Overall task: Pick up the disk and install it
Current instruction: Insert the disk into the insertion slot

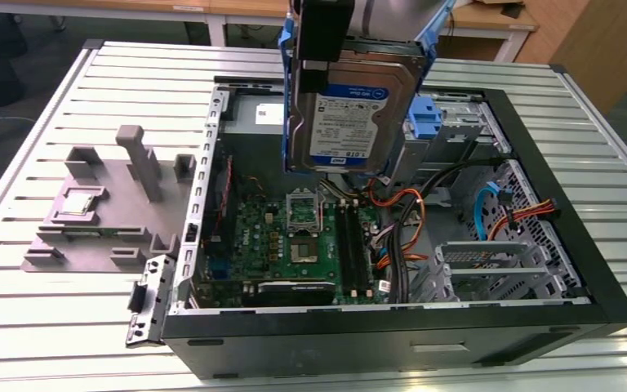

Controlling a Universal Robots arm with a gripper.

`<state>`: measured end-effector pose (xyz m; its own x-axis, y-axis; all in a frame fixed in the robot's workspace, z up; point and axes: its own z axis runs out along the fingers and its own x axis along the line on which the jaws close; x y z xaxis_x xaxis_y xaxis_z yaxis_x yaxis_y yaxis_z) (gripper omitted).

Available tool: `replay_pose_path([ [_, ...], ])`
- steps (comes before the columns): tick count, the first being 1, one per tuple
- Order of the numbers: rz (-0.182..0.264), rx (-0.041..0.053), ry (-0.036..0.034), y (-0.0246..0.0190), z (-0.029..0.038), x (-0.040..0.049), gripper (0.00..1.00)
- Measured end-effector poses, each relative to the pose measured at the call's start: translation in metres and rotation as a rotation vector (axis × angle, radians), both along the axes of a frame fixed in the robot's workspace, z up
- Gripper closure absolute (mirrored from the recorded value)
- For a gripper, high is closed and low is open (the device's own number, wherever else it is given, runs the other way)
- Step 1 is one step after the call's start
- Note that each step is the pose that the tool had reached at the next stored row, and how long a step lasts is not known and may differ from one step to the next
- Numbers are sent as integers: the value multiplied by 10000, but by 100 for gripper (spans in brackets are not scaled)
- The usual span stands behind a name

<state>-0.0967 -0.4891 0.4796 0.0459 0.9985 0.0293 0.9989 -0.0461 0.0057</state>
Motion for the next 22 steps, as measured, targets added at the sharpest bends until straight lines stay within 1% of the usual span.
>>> replay_pose_path([
  [6, 0, 0, 0, -26, 0, 0, 64],
  [22, -1, 0, 0, -75, 0, 0, 64],
])
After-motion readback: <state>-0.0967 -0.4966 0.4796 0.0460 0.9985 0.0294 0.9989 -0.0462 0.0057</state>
